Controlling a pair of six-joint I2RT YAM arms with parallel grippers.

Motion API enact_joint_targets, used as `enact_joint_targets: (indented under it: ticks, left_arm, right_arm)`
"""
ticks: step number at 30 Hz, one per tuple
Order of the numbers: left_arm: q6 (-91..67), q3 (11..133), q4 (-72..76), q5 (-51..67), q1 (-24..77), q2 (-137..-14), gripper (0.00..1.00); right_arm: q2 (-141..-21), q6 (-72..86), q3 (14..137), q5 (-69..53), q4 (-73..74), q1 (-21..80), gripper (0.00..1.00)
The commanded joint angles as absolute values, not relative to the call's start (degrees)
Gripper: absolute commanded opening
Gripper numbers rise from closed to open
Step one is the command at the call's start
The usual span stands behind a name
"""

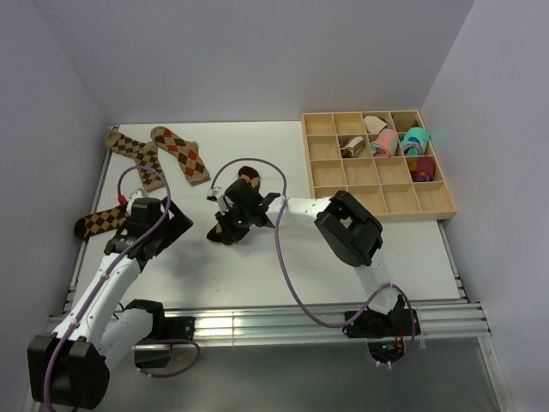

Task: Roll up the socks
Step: Roll the sock at the center of the board.

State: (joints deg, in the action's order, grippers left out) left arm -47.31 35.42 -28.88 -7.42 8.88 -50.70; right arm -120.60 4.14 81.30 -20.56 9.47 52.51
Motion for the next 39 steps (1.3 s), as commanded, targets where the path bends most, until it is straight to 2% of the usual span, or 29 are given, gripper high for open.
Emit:
enact_joint_targets:
  ticks: [1,8,20,31,33,35,39]
  left_arm:
    - [-53.16,31.91,-21.9,-1.94,10.8,-52.2,0.97]
    - [-58.53,28.83,-12.93,-2.38,16.08,-59.14,0.95]
    - [-63.28,29.18,-4.22,-0.53,19.16,-71.8,0.86]
    - [-66.09,27.95,-1.5,1.05,20.57,-75.14,0.61]
    - [-66.27,28.12,-1.41,0.53,20.65,-75.94,0.52]
    - [-66.36,28.39,-1.32,0.27,20.65,-76.64,0.49]
    - [-66.1,29.35,-1.84,0.26,20.65,-77.61,0.35]
  right_arm:
    - [-123.48,10.02,80.07,-32.77,9.49,50.45,0.0]
    - [-125.68,16.52,78.23,-42.45,5.28,46.23,0.0]
    - [-126.47,18.28,78.31,-39.03,5.8,44.91,0.0]
    - [-125.86,18.55,76.91,-35.51,4.66,44.65,0.0]
    - [-125.68,18.63,76.47,-35.16,3.79,44.74,0.0]
    - [-125.16,18.54,75.68,-34.46,3.34,44.74,0.0]
    - [-123.67,17.84,73.39,-33.14,0.53,44.82,0.0]
